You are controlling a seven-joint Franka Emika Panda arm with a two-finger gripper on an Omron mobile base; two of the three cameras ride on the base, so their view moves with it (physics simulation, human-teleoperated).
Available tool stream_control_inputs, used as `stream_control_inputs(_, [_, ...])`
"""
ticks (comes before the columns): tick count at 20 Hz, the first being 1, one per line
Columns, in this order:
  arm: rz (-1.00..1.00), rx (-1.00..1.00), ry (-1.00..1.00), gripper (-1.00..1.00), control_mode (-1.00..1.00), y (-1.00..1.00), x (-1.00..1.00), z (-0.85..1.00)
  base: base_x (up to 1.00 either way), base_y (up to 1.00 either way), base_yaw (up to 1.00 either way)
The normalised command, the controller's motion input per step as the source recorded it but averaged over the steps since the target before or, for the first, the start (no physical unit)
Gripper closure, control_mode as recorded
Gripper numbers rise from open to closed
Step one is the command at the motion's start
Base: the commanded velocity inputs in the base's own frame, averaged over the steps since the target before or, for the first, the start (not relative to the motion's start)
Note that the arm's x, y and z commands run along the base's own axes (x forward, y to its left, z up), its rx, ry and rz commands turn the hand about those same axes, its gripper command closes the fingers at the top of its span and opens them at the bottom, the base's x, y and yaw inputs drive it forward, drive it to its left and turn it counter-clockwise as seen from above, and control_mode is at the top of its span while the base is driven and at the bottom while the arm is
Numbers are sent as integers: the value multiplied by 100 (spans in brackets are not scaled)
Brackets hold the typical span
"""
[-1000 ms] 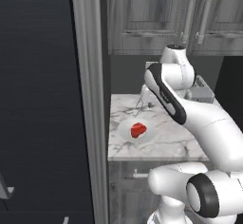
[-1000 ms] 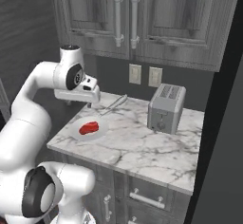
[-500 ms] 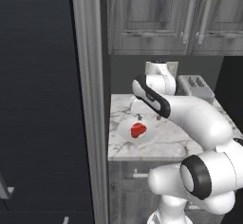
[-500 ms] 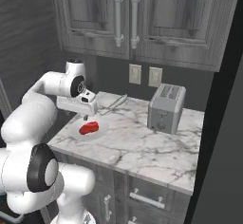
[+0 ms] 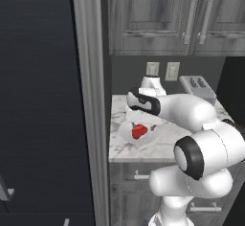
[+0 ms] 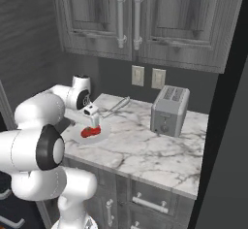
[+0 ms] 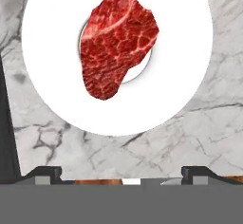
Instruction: Pick the steak from the counter and place it in the microwave.
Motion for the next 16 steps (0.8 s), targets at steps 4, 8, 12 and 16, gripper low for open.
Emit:
stream_control_inputs(4, [-12, 0, -11, -100, -100, 0, 24, -55, 0, 0, 0])
stream_control_inputs(8, [-6, 0, -15, -100, -100, 0, 14, -37, 0, 0, 0])
stream_control_inputs(12, [-2, 0, -17, -100, -100, 0, 23, -31, 0, 0, 0])
stream_control_inputs(16, [-2, 0, -14, -100, -100, 0, 14, -29, 0, 0, 0])
